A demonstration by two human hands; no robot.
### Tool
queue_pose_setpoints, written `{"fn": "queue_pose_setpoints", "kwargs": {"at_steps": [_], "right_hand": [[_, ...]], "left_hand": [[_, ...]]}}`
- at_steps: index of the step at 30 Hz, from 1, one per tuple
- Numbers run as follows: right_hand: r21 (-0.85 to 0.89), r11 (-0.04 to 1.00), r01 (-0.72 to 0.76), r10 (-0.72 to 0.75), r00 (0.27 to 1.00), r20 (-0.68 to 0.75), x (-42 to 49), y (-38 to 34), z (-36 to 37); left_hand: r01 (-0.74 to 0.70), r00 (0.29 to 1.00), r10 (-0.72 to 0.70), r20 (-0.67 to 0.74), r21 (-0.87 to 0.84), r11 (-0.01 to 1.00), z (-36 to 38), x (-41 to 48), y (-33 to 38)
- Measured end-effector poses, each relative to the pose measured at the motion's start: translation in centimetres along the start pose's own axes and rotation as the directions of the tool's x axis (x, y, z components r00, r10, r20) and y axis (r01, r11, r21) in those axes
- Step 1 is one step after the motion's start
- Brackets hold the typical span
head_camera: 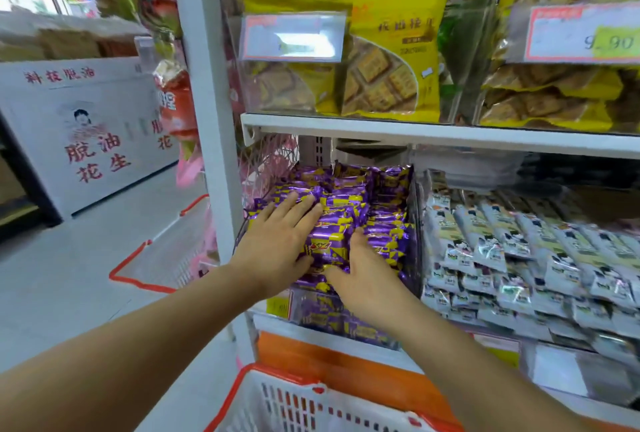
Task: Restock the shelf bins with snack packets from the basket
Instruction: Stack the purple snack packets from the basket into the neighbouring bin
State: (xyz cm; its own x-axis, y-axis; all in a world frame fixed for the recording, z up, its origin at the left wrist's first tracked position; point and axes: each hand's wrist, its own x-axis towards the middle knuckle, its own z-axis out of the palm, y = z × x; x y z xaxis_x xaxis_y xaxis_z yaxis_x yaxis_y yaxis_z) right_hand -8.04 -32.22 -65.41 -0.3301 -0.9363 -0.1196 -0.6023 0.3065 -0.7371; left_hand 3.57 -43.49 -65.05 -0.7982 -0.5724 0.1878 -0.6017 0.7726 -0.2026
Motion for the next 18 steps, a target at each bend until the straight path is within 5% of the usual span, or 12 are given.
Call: {"fn": "queue_pose_setpoints", "kwargs": {"at_steps": [7,12,15,18], "right_hand": [[-0.07,0.996,0.054,-0.061,0.991,-0.116,-1.7,-0.5,-0.7],[-0.119,0.966,0.231,-0.255,0.929,-0.268,-5.8,-0.4,-0.9],[-0.057,0.957,0.284,-0.289,0.934,-0.208,-8.9,1.4,0.5],[-0.106,0.977,0.185,-0.187,0.982,-0.009,-10.7,4.8,3.6]], "left_hand": [[0.028,0.995,-0.039,-0.089,-0.125,0.992,-1.6,-1.8,1.1],[-0.038,0.939,-0.049,-0.341,-0.244,0.969,-3.2,-7.3,2.1],[-0.058,0.931,-0.059,-0.361,-0.305,0.951,-1.4,-12.3,3.4],[-0.022,0.983,-0.056,-0.176,-0.413,0.91,3.5,-17.1,5.1]]}}
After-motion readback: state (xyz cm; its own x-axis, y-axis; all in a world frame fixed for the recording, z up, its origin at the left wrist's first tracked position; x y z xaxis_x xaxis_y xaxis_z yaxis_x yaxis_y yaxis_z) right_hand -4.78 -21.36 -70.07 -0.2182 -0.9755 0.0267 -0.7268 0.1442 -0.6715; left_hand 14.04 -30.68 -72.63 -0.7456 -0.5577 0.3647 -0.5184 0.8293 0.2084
